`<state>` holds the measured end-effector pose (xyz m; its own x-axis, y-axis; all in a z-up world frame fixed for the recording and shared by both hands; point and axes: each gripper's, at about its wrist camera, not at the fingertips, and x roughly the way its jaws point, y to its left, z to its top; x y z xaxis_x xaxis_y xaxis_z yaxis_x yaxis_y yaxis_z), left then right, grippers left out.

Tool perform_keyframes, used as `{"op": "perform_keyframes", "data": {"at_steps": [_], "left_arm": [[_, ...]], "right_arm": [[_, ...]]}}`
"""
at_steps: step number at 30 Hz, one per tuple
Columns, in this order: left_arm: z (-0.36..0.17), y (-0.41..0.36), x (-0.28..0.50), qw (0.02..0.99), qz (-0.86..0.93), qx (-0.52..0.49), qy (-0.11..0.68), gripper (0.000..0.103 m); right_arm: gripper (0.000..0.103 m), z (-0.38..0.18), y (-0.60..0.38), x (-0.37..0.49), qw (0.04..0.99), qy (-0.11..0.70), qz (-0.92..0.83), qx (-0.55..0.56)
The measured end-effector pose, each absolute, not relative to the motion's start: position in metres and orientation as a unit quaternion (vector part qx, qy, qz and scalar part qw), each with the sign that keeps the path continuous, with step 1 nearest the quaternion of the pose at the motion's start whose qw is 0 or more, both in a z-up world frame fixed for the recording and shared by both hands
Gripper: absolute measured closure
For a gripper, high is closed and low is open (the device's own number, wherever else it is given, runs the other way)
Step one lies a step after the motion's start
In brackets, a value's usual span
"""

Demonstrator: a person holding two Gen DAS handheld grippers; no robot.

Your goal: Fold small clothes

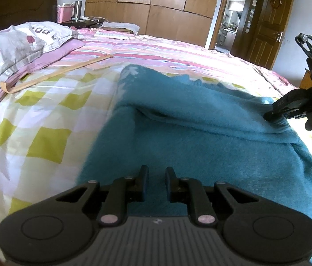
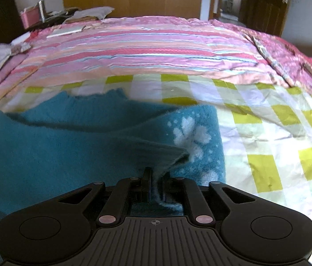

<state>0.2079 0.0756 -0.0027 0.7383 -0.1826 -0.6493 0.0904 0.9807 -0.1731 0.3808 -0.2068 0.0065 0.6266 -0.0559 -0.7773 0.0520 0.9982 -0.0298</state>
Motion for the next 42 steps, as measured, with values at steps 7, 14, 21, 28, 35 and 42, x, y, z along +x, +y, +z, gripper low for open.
{"op": "perform_keyframes", "data": {"at_steps": [7,14,21,28,35,42], "left_arm": [[0.018,0.088,0.195,0.939,-0.066,-0.068,0.332,0.081],[0.030,0.097,0.209,0.946,-0.048,-0.060,0.315,0.081],[0.012,0.099,0.214,0.936,-0.036,-0.055,0.346,0.080],[0.001,0.104,0.199,0.928,-0.025,-0.036,0.371,0.080],[0.003,0.112,0.172,0.925,-0.020,-0.017,0.380,0.080],[0.003,0.116,0.146,0.919,-0.025,-0.010,0.392,0.074]], "right_arm": [[0.084,0.023,-0.215,0.363,0.910,0.413,-0.040,0.005],[0.083,0.043,-0.220,0.338,0.930,0.365,-0.030,0.041],[0.083,0.029,-0.212,0.340,0.924,0.378,0.022,0.050],[0.089,0.004,-0.217,0.348,0.914,0.404,-0.005,0.048],[0.083,0.024,-0.240,0.307,0.915,0.392,-0.001,0.091],[0.078,0.028,-0.257,0.216,0.905,0.414,0.010,0.103]]}}
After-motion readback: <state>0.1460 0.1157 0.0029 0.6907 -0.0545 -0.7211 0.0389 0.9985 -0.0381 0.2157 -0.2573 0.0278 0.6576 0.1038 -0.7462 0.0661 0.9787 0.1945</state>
